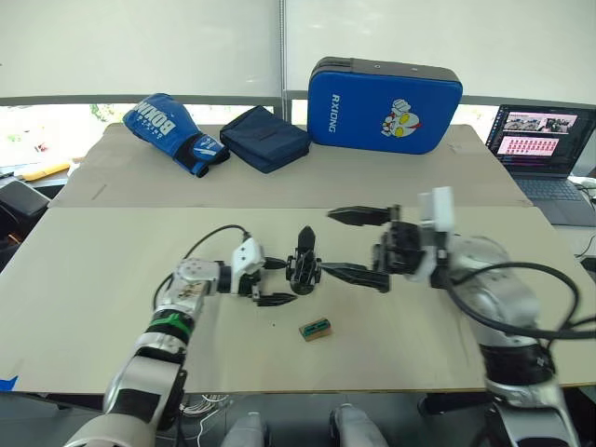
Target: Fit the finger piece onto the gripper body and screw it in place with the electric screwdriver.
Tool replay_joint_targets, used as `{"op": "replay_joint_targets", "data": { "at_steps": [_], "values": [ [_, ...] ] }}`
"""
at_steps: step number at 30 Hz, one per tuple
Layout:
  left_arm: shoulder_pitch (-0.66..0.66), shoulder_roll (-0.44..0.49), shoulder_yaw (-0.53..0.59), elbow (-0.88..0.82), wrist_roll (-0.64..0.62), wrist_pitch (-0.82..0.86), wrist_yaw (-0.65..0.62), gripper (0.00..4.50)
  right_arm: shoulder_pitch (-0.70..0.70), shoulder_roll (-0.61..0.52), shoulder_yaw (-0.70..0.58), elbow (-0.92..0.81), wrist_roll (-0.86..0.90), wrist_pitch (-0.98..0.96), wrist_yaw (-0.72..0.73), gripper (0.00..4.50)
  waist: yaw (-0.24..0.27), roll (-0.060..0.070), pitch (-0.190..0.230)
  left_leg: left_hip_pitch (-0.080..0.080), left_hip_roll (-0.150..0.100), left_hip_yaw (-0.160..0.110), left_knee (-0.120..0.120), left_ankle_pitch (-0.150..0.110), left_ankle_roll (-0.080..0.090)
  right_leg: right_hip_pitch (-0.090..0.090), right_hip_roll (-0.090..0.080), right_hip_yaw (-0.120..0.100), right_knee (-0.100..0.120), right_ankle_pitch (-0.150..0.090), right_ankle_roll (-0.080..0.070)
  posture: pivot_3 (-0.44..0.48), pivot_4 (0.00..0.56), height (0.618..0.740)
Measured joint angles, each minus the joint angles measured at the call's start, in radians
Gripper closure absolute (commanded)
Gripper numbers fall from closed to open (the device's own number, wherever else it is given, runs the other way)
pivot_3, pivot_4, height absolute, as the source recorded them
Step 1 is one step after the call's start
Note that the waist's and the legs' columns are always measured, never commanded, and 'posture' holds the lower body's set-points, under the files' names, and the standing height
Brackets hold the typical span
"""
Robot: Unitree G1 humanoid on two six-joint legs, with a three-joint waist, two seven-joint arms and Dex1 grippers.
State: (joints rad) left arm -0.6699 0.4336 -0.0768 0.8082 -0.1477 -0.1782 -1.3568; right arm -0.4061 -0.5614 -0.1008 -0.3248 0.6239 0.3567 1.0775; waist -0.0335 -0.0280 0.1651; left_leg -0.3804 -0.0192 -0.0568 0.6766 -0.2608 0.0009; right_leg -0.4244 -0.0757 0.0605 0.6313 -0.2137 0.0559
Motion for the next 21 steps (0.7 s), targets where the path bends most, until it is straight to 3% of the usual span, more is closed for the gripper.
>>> {"op": "replay_joint_targets", "data": {
  "at_steps": [5, 8, 14, 21],
  "values": [
    [0.129, 0.105, 0.073, -0.161, -0.109, 0.081, -0.098, 0.01, 0.316, -0.117, -0.23, -0.152, 0.061, 0.052, -0.053, 0.0, 0.015, 0.0, 0.0, -0.002, 0.0, 0.0, 0.001, 0.0, 0.0, 0.0, -0.001, 0.0, -0.001, 0.0, 0.0, 0.0, 0.15, 0.74],
    [0.191, 0.164, 0.125, -0.276, -0.18, 0.105, -0.134, 0.01, 0.562, -0.107, -0.403, -0.198, 0.059, 0.039, -0.061, 0.0, 0.031, 0.0, 0.0, -0.002, 0.0, 0.0, 0.001, 0.0, 0.0, 0.001, -0.002, 0.0, -0.001, 0.0, 0.001, 0.0, 0.15, 0.74],
    [0.277, 0.239, 0.199, -0.465, -0.278, 0.206, -0.136, 0.01, 0.935, 0.052, -0.714, -0.169, 0.016, -0.092, -0.088, 0.0, 0.031, 0.001, 0.0, 0.003, 0.002, 0.003, 0.001, 0.0, 0.0, 0.005, -0.001, 0.002, -0.002, -0.003, 0.004, 0.0, 0.15, 0.74],
    [0.321, 0.239, 0.21, -0.583, -0.327, 0.228, -0.13, 0.01, 1.096, 0.231, -0.786, -0.118, -0.023, -0.204, -0.187, 0.0, 0.012, 0.003, -0.001, 0.005, 0.005, 0.006, -0.002, 0.0, 0.0, 0.004, 0.0, 0.005, -0.002, -0.006, 0.006, 0.0, 0.15, 0.74]
  ]
}}
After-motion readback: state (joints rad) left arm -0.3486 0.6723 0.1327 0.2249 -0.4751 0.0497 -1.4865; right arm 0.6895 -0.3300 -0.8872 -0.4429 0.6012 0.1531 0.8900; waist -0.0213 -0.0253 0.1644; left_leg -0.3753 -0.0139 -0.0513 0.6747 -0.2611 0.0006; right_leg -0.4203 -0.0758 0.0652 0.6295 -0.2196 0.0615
